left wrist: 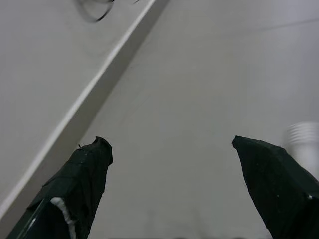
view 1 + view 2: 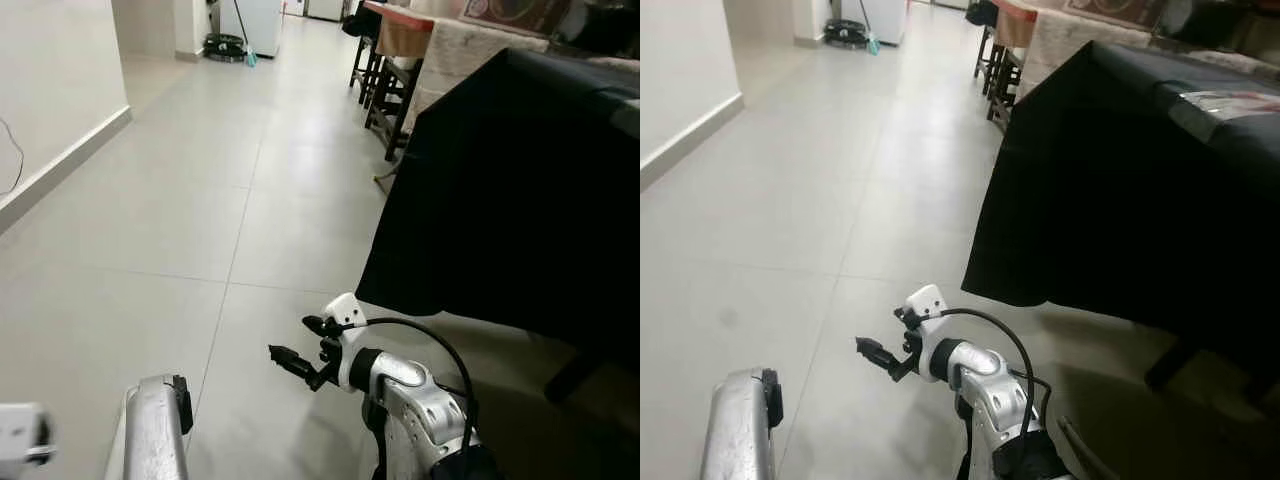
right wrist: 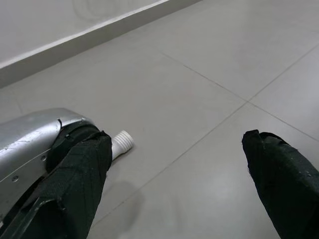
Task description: Building children table
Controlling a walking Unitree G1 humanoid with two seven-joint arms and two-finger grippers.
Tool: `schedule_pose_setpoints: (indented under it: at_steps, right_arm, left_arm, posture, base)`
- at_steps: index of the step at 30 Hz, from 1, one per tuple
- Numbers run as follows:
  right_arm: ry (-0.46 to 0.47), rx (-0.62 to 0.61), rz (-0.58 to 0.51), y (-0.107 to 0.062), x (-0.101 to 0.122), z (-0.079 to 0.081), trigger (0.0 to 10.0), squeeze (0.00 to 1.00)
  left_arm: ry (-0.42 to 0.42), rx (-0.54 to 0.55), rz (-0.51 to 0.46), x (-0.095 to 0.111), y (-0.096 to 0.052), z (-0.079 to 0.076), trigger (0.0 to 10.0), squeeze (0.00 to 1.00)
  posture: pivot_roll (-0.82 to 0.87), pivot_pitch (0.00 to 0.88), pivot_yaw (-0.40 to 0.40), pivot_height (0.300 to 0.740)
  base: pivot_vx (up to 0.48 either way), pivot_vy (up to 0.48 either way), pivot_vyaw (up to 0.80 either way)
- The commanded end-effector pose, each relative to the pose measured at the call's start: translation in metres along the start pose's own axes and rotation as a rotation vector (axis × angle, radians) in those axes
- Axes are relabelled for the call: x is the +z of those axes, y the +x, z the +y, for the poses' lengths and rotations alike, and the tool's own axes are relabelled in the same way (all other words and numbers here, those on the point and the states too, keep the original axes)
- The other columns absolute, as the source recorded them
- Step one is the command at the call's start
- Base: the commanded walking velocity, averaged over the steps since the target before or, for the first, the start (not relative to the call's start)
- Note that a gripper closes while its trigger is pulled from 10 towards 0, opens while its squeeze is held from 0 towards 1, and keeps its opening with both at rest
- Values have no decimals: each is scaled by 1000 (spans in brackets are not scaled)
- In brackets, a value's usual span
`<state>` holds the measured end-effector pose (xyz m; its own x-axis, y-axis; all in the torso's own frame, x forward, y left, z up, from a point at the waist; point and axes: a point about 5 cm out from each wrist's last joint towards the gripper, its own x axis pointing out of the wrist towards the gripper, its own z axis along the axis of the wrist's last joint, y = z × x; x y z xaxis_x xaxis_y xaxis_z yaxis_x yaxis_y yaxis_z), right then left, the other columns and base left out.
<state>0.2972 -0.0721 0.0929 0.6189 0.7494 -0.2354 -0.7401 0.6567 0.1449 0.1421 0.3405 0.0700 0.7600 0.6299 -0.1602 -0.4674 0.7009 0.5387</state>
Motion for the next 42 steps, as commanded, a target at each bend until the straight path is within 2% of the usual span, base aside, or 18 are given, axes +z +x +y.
schedule_pose_setpoints:
  at_steps: [1,4,7,8,9,10,11,12,14,16,30,34,42]
  right_arm:
    - [-4,-14,-3,1,1,-3,10000,0]
    - [-7,-16,-2,3,1,-3,10000,0]
    - [-6,-105,-48,1,10,-16,10000,0]
    - [-6,-105,-48,1,10,-16,10000,0]
    - [21,-145,-102,-1,18,-23,10000,0]
    - [21,-145,-102,-1,18,-23,10000,0]
    - [47,-161,-169,-4,29,-26,10000,0]
    - [47,-161,-169,-4,29,-26,10000,0]
    - [54,-128,-252,-8,43,-24,10000,0]
    - [45,-92,-270,-9,46,-18,10000,0]
    - [35,-99,-251,-13,45,-17,10000,0]
    - [28,-99,-251,-22,49,-17,10000,0]
    - [27,-119,-258,-36,60,-18,10000,0]
  left_arm:
    - [6,-23,33,-7,-2,-5,10000,0]
    - [-9,-67,45,-9,-2,-14,10000,0]
    - [-40,-214,27,-3,1,-43,10000,0]
    - [-40,-214,27,-3,1,-43,10000,0]
    - [-45,-269,20,-1,0,-53,10000,0]
    - [-45,-269,20,-1,0,-53,10000,0]
    - [-40,-317,20,-1,1,-61,10000,0]
    - [-40,-317,20,-1,1,-61,10000,0]
    - [-32,-372,37,-5,1,-72,10000,0]
    - [-17,-416,57,-9,2,-78,10000,0]
    - [-23,-531,171,-32,4,-85,10000,0]
    - [-5,-573,203,-42,-1,-89,10000,0]
    - [-22,-636,246,-57,-9,-95,10000,0]
  posture:
    - [124,0,-127,300]
    - [118,0,-126,300]
    - [104,0,-127,300]
    - [104,0,-127,300]
    - [98,0,-127,300]
    - [98,0,-127,300]
    - [96,0,-125,300]
    - [96,0,-125,300]
    - [72,0,-113,300]
    - [69,0,-113,300]
    - [32,0,-118,300]
    - [-4,0,-122,300]
    - [-45,0,-139,300]
  base:
    - [0,0,0]
    - [0,0,0]
    - [0,0,0]
    - [0,0,0]
    - [0,0,0]
    - [0,0,0]
    - [0,0,0]
    - [0,0,0]
    - [0,0,0]
    - [0,0,0]
    - [0,0,0]
    - [0,0,0]
    - [0,0,0]
